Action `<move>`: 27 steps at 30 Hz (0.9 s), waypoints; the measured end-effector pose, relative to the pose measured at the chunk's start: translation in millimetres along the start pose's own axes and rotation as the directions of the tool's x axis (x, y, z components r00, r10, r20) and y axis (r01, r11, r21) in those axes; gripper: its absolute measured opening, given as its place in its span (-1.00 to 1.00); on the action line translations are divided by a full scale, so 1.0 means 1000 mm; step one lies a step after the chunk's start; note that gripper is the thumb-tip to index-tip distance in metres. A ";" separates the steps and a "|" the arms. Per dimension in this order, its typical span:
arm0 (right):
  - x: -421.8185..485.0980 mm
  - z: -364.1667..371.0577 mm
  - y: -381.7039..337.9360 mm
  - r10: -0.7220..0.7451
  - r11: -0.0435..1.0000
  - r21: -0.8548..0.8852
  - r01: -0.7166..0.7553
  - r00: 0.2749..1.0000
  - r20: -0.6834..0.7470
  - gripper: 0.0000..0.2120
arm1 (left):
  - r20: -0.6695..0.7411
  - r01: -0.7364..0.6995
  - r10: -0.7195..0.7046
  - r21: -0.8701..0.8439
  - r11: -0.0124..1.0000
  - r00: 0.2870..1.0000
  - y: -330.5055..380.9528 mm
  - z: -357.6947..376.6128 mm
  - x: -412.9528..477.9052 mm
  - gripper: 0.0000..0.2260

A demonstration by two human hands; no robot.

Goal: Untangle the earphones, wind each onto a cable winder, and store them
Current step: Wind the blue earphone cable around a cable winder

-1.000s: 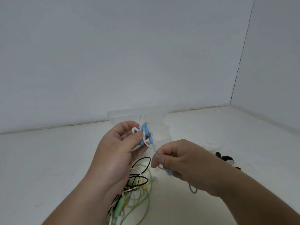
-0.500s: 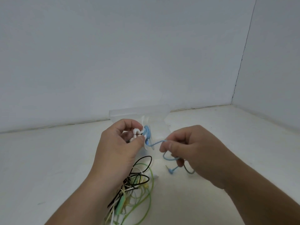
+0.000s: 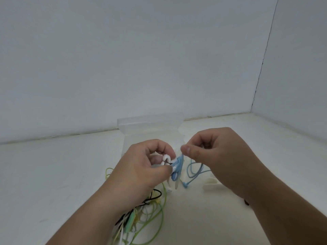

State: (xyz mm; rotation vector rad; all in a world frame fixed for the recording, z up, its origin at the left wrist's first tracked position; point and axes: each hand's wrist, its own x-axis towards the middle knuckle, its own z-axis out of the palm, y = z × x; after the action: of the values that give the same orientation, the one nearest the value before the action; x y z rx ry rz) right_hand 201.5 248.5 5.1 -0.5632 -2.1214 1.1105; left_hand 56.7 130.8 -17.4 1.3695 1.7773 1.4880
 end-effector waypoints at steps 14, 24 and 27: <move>0.002 0.001 0.002 -0.034 0.997 0.061 0.040 0.996 -0.087 -0.77 | 0.136 0.077 -0.040 -0.278 0.957 0.990 0.002 -0.001 0.000 -0.82; 0.005 0.005 0.009 0.111 0.978 0.189 -0.090 0.988 -0.104 -0.73 | 0.125 0.093 -0.042 -0.438 0.894 0.991 0.005 0.002 0.000 -0.81; 0.005 0.007 0.007 0.236 0.875 0.413 -0.250 0.968 0.086 -0.68 | 0.149 0.074 -0.002 -0.481 0.874 0.989 0.006 0.003 -0.001 -0.81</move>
State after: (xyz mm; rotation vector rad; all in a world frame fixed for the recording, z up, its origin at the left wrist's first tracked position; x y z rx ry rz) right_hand 193.3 251.8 -1.7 -0.6150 -1.7848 1.6765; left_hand 62.2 130.6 -13.6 1.1384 1.2159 1.6246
